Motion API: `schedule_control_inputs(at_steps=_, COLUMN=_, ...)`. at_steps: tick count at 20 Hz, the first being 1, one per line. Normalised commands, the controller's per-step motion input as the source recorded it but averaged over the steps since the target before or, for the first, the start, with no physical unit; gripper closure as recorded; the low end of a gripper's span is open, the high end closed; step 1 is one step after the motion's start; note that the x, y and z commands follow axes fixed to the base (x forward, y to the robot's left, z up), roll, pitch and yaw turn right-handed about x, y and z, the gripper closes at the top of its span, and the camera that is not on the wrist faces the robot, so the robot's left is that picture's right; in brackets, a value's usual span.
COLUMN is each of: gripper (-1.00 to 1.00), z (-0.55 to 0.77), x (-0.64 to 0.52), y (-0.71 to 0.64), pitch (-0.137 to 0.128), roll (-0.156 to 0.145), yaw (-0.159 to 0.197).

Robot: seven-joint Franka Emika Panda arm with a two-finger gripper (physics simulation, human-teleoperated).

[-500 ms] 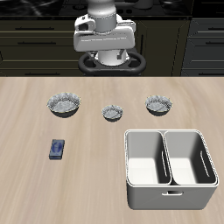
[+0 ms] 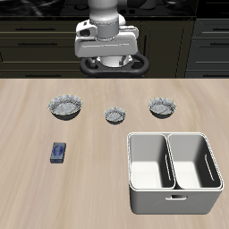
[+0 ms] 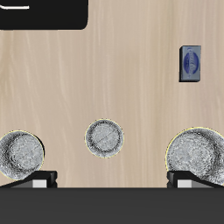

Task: Stack the smallest bowl on the largest bowl

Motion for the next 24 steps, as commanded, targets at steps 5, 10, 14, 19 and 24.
schedule_control_inputs(at_steps=5, gripper=-1.00, z=-0.37, x=-0.02, y=-0.02, pitch=0.015, roll=-0.006, yaw=0.000)
schedule_control_inputs(at_steps=10, gripper=-1.00, z=-0.20, x=0.01, y=-0.02, pitch=0.020, roll=-0.001, yaw=-0.011)
schedule_control_inputs(at_steps=14, gripper=-1.00, z=-0.32, x=0.03, y=-0.11, pitch=0.018, roll=-0.017, yaw=0.002)
schedule_control_inputs(at_steps=19, gripper=-1.00, z=-0.27, x=0.01, y=-0.08, pitch=0.025, roll=-0.022, yaw=-0.006)
schedule_control_inputs(at_steps=24, gripper=-1.00, z=-0.29, x=0.00, y=-0.01, pitch=0.030, roll=-0.006, yaw=0.006)
